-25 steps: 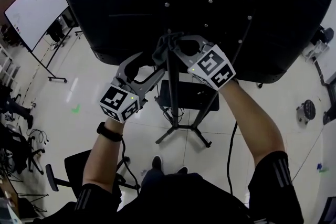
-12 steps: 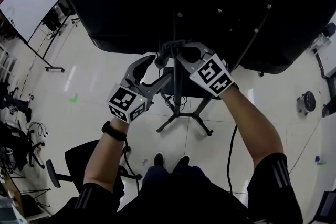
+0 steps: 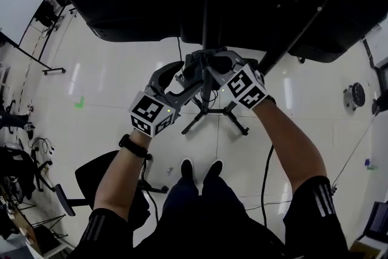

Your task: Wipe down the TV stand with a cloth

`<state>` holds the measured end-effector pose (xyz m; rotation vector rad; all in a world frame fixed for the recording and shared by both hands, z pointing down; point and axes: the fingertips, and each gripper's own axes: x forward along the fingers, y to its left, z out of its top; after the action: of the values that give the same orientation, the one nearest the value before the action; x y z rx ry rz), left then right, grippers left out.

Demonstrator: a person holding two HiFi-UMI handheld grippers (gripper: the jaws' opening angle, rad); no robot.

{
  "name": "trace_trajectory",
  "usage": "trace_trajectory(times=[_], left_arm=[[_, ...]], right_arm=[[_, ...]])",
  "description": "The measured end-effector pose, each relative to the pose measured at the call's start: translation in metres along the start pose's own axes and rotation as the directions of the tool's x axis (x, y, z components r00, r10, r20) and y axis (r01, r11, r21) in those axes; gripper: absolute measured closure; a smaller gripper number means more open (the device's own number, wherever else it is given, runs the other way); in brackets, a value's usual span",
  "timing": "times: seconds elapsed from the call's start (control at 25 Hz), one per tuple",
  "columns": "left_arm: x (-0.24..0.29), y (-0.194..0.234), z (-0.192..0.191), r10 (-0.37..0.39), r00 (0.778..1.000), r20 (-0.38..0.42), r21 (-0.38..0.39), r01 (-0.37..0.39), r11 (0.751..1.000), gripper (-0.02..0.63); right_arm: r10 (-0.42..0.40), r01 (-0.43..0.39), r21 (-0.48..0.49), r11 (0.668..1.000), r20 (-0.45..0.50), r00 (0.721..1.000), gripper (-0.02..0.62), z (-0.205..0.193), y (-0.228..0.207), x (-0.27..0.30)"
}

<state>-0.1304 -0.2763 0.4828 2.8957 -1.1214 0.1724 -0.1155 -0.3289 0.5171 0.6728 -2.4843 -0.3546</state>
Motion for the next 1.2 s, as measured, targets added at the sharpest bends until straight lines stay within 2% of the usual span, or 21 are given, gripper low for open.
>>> trace_trajectory(times=[0.36, 0.64, 1.2], left_arm=[[0.023, 0.009, -0.093, -0.049, 0.996, -0.079, -0.071, 0.043, 0.997, 0.282], [0.039, 0.011, -0.155, -0.080, 0.990, -0.116, -0.104, 0.068, 0.992, 0.279], [0.064, 0.014, -0.312, -0.093, 0.968, -0.234, -0.194, 0.047, 0.980, 0.275]], right_arm=[[0.029, -0.029, 0.009, 1.000, -0.075, 0.997, 0.563, -0.088, 0.035, 0.043], [0.061, -0.061, -0.002, 0.998, -0.108, 0.992, 0.565, -0.139, 0.067, 0.077], [0.115, -0.103, 0.072, 0.992, -0.184, 0.976, 0.565, -0.258, 0.122, 0.141]])
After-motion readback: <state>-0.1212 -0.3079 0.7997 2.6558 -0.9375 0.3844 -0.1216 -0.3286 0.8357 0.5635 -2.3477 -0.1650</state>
